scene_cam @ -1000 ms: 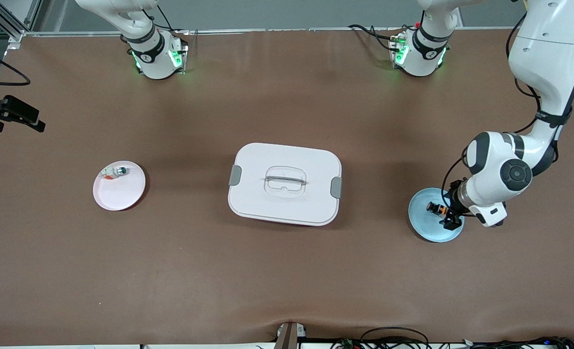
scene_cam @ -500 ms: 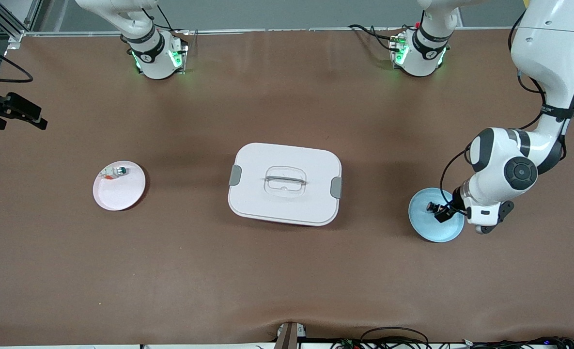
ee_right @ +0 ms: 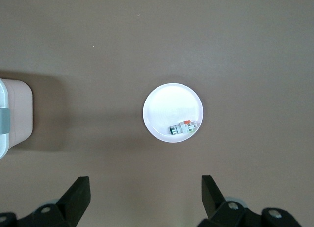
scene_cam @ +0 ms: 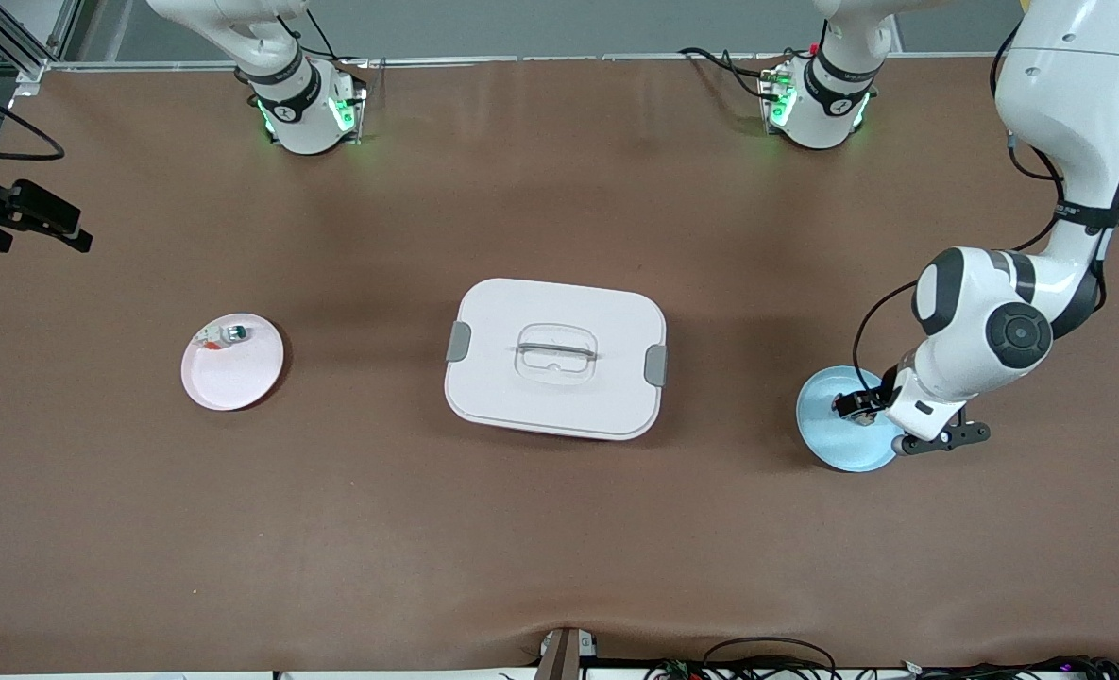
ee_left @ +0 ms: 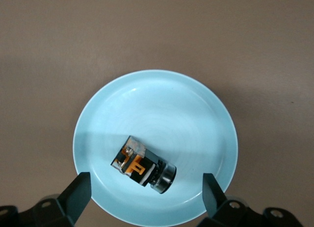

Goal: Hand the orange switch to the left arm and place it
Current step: 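Lower the switch onto the light-blue plate with the left gripper, then open the left gripper and release the switch on the plate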

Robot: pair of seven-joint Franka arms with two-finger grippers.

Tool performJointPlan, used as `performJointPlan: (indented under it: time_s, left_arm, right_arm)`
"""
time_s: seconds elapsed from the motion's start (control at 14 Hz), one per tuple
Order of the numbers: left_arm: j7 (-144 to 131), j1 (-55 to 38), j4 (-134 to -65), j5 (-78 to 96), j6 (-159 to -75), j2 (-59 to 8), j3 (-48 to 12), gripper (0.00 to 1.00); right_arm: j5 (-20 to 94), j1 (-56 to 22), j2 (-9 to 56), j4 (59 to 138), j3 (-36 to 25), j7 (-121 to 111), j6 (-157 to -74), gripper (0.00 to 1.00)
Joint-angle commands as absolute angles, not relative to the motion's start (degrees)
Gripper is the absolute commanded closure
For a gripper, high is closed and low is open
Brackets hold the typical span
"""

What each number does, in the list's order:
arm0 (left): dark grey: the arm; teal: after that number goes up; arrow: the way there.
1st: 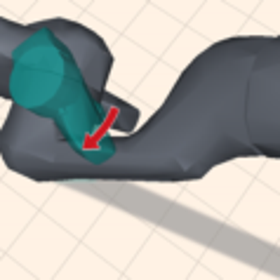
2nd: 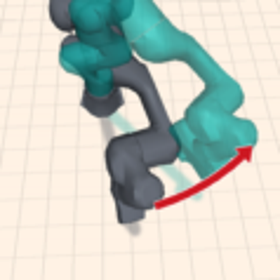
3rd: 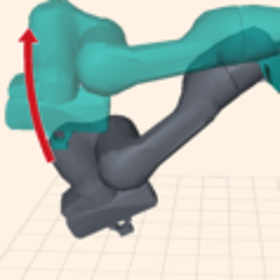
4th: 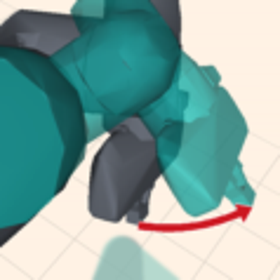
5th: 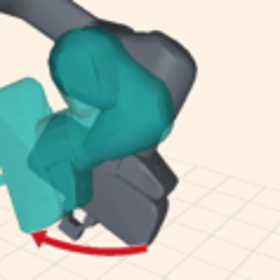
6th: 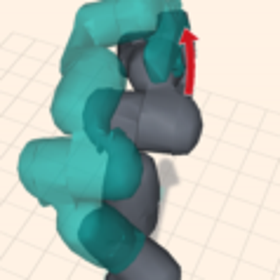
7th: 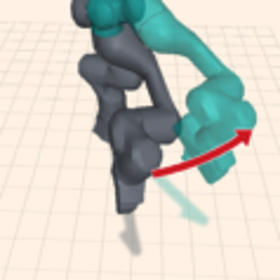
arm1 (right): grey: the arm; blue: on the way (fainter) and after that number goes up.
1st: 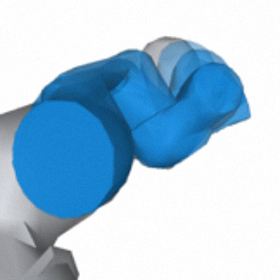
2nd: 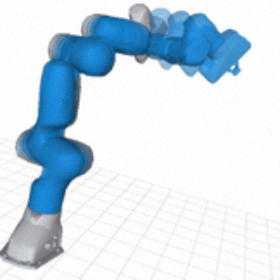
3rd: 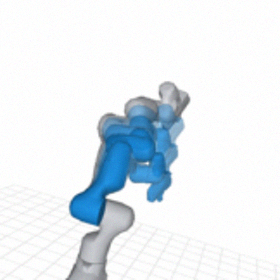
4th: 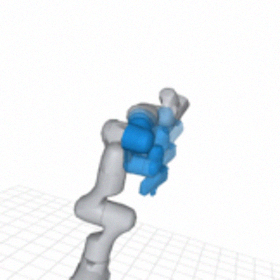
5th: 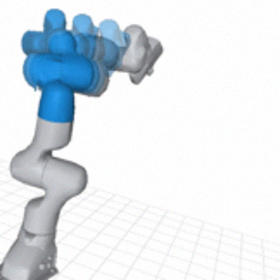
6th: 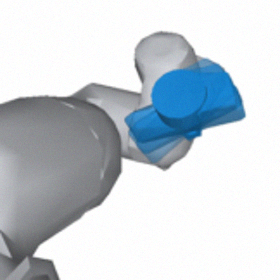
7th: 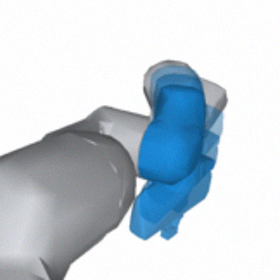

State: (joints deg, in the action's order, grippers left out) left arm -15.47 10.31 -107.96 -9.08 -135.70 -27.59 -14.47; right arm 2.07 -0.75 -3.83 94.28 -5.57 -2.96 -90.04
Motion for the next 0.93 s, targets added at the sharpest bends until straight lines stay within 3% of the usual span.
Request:
performJointPlan:
  time_s: [0.0,0.86]
  left_arm:
    - [-9.8,10.5,-109.1,-7.6,-134.7,-23.9,-14.2,0.0]
    - [-9.1,12.8,-109.0,-7.6,-124.5,-7.1,-14.6,0.0]
  right_arm:
    - [0.9,-0.7,-5.4,95.7,-5.3,-3.3,-90.9,0.0]
    - [0.4,-0.8,-5.4,95.3,-5.2,-3.3,-91.1,0.0]
